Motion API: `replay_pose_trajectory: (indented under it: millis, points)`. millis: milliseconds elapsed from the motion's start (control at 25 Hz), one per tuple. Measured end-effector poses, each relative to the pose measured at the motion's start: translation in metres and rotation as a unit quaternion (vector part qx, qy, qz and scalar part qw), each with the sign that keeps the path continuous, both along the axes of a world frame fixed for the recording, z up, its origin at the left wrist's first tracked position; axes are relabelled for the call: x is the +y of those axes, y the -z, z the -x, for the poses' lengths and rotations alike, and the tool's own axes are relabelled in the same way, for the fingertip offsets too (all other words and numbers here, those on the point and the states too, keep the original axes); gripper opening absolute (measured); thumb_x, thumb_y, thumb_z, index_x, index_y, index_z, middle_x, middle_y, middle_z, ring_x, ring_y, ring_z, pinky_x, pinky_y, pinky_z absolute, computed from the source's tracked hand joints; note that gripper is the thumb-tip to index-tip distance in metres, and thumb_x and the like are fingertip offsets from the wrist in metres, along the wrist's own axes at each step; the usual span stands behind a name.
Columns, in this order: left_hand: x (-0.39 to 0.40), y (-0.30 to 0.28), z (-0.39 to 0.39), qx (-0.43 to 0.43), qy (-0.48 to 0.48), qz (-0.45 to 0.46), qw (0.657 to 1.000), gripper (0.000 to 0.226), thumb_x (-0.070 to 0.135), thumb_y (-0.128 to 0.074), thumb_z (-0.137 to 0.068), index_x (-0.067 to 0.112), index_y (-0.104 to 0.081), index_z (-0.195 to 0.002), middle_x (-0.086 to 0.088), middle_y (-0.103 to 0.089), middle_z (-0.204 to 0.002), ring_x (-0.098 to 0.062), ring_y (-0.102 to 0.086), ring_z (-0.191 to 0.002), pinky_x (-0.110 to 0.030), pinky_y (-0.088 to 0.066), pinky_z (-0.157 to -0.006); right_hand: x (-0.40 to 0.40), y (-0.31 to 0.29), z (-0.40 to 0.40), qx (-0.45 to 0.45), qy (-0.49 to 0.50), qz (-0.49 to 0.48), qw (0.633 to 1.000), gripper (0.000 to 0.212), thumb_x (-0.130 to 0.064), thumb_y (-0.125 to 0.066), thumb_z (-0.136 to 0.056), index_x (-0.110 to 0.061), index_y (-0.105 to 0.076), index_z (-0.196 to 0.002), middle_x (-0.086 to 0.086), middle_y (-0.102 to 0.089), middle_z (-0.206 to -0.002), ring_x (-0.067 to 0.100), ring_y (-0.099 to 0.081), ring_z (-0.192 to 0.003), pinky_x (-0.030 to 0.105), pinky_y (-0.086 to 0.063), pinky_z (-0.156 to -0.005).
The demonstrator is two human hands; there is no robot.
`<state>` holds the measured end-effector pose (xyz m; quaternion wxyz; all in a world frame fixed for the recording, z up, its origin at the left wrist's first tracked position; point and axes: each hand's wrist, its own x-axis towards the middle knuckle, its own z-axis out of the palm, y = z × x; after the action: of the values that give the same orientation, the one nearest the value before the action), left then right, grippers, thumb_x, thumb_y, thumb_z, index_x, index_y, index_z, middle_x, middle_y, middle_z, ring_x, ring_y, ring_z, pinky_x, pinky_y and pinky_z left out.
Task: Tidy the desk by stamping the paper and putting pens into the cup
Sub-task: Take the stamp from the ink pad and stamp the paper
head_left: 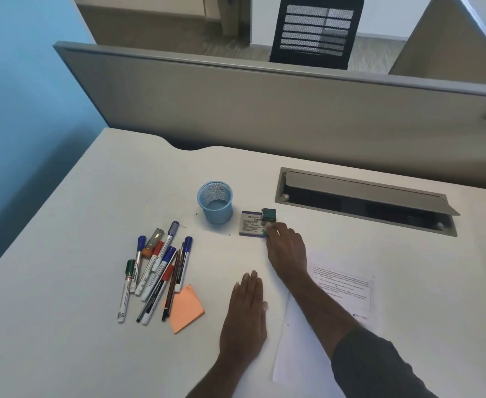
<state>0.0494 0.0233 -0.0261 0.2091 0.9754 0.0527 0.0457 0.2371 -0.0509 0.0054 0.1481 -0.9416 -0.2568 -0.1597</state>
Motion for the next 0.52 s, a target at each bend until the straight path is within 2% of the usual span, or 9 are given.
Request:
replay_pose_trajectory:
  millis: [360, 520]
  points:
    - [-0.0001, 0.0017, -0.0003, 0.001, -0.002, -0.008, 1.000, 0.053, 0.026, -0.034, -0.106, 0.009, -0.029, -0.156, -0.006, -0.020, -0.166, -0.022, -0.014, -0.155, -0.043, -0.024, -0.122, 0.0016, -0.0003, 0.0019, 0.031, 0.010, 0.003, 0.999, 0.023, -0.017, -0.072, -0.085, -0.010, -0.064, -0.106, 0.010, -0.067, -0.098, 0.024, -0.060, -0.067, 0.031, -0.051, -0.056]
    - [0.0001, 0.0007, -0.0005, 0.003, -0.002, -0.010, 1.000, 0.052, 0.028, -0.034, -0.107, 0.010, -0.030, -0.156, -0.004, -0.020, -0.166, -0.021, -0.015, -0.155, -0.042, -0.022, -0.123, 0.0006, -0.0025, 0.0039, 0.055, 0.017, 0.009, 0.998, 0.031, -0.021, -0.073, -0.084, -0.012, -0.062, -0.112, 0.008, -0.066, -0.103, 0.023, -0.062, -0.072, 0.034, -0.055, -0.061]
